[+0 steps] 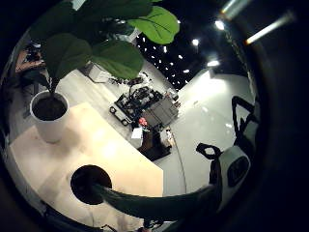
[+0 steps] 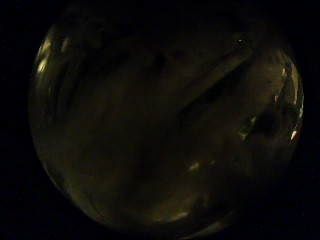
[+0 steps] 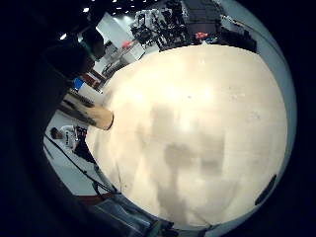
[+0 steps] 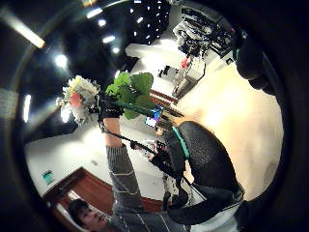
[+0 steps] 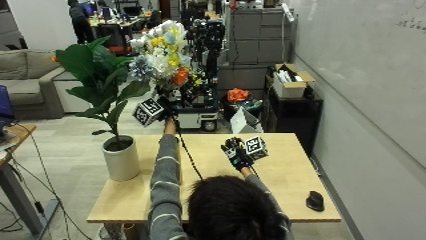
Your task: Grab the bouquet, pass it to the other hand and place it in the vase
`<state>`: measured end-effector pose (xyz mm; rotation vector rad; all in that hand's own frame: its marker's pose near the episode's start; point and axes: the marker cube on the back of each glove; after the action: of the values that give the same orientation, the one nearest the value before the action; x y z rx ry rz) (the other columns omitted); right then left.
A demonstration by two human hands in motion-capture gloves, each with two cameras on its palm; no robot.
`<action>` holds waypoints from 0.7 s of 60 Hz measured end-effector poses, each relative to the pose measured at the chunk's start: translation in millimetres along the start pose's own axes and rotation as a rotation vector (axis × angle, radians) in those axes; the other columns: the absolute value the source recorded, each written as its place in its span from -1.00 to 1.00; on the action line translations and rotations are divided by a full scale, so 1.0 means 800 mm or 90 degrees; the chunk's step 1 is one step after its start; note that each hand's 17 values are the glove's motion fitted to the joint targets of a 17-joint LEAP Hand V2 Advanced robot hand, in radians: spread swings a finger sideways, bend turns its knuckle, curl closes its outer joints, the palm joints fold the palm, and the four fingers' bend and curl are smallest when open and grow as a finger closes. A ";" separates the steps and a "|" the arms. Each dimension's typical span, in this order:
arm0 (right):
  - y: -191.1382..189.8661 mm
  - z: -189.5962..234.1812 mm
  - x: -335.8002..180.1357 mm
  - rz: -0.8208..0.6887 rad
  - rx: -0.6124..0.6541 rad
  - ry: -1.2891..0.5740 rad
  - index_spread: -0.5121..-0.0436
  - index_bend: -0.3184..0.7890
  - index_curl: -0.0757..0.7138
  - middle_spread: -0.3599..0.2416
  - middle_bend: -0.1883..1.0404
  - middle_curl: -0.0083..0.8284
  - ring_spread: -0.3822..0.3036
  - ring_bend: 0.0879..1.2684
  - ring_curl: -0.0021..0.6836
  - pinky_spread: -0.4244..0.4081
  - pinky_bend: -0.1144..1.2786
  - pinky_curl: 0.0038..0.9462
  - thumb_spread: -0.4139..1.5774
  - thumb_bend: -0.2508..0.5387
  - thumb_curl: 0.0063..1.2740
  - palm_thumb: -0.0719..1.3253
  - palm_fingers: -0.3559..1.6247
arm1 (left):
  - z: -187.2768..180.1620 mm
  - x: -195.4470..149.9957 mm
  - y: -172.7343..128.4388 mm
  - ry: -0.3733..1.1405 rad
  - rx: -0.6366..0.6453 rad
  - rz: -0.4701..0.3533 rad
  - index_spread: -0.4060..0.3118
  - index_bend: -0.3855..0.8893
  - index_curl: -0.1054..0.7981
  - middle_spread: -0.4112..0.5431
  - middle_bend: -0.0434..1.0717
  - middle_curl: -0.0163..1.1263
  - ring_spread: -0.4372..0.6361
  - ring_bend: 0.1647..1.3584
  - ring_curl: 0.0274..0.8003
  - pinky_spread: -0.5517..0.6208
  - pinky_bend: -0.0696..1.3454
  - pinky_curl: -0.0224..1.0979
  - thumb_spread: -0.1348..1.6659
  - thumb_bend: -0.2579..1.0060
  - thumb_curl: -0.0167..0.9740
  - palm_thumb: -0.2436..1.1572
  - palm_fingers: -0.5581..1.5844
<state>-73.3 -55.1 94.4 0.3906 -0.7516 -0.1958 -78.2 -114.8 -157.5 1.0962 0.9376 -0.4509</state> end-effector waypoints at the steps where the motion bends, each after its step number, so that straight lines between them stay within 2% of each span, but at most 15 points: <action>1: -0.001 0.000 0.005 0.009 0.002 0.012 0.28 -0.18 -0.01 0.05 -0.31 0.07 -0.22 -0.55 0.14 0.22 -0.58 -0.32 0.59 -0.41 -0.51 -0.09 0.29 | -0.001 0.000 0.001 -0.002 0.000 0.001 -0.91 0.44 0.61 -0.86 0.62 0.07 -0.87 0.20 0.17 -0.74 0.02 -0.13 0.36 -0.62 0.10 0.36 0.84; 4: -0.002 -0.002 0.013 0.028 0.014 0.052 0.29 -0.18 0.00 0.05 -0.31 0.07 -0.22 -0.55 0.14 0.22 -0.58 -0.33 0.59 -0.41 -0.51 -0.08 0.29 | -0.006 0.002 0.004 -0.008 -0.003 0.002 -0.91 0.44 0.61 -0.86 0.62 0.07 -0.87 0.20 0.17 -0.75 0.03 -0.12 0.36 -0.62 0.10 0.36 0.84; 8: -0.001 0.003 0.002 -0.024 0.008 0.017 0.30 -0.18 0.00 0.05 -0.31 0.07 -0.22 -0.55 0.15 0.22 -0.58 -0.33 0.59 -0.41 -0.51 -0.08 0.29 | 0.004 -0.012 -0.001 -0.014 -0.001 0.010 -0.91 0.44 0.61 -0.86 0.62 0.07 -0.87 0.20 0.18 -0.74 0.03 -0.12 0.36 -0.62 0.10 0.36 0.84; 11: -0.006 0.002 0.007 -0.051 0.020 0.041 0.30 -0.18 0.00 0.05 -0.31 0.08 -0.22 -0.55 0.15 0.24 -0.58 -0.33 0.59 -0.41 -0.52 -0.08 0.29 | 0.002 -0.012 0.000 -0.015 -0.002 0.002 -0.92 0.44 0.61 -0.87 0.62 0.06 -0.87 0.20 0.18 -0.74 0.03 -0.12 0.36 -0.62 0.10 0.36 0.84; 16: -0.004 -0.002 0.021 0.002 0.027 0.093 0.30 -0.19 0.00 0.05 -0.30 0.08 -0.22 -0.56 0.15 0.24 -0.58 -0.33 0.59 -0.41 -0.52 -0.08 0.29 | -0.005 -0.006 0.003 -0.008 -0.004 -0.007 -0.92 0.44 0.62 -0.86 0.62 0.06 -0.87 0.20 0.18 -0.75 0.03 -0.12 0.36 -0.62 0.10 0.36 0.84; 30: 0.002 0.006 -0.004 -0.061 -0.001 -0.027 0.30 -0.18 0.01 0.05 -0.30 0.08 -0.22 -0.56 0.16 0.25 -0.59 -0.34 0.59 -0.41 -0.52 -0.08 0.30 | 0.001 -0.013 -0.005 -0.013 0.006 0.002 -0.92 0.43 0.62 -0.87 0.62 0.06 -0.87 0.20 0.18 -0.75 0.03 -0.12 0.37 -0.62 0.10 0.36 0.83; 42: -0.002 0.002 0.017 -0.041 0.020 0.035 0.30 -0.18 0.01 0.05 -0.30 0.08 -0.22 -0.57 0.16 0.25 -0.59 -0.35 0.59 -0.41 -0.52 -0.08 0.30 | -0.007 -0.004 0.004 -0.024 -0.033 -0.009 -0.92 0.43 0.62 -0.87 0.62 0.06 -0.87 0.20 0.18 -0.75 0.02 -0.12 0.37 -0.62 0.09 0.36 0.83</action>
<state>-64.5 -61.4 103.2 0.4486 -0.6900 -0.2330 -80.1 -108.8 -154.2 1.0306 0.9198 -0.4550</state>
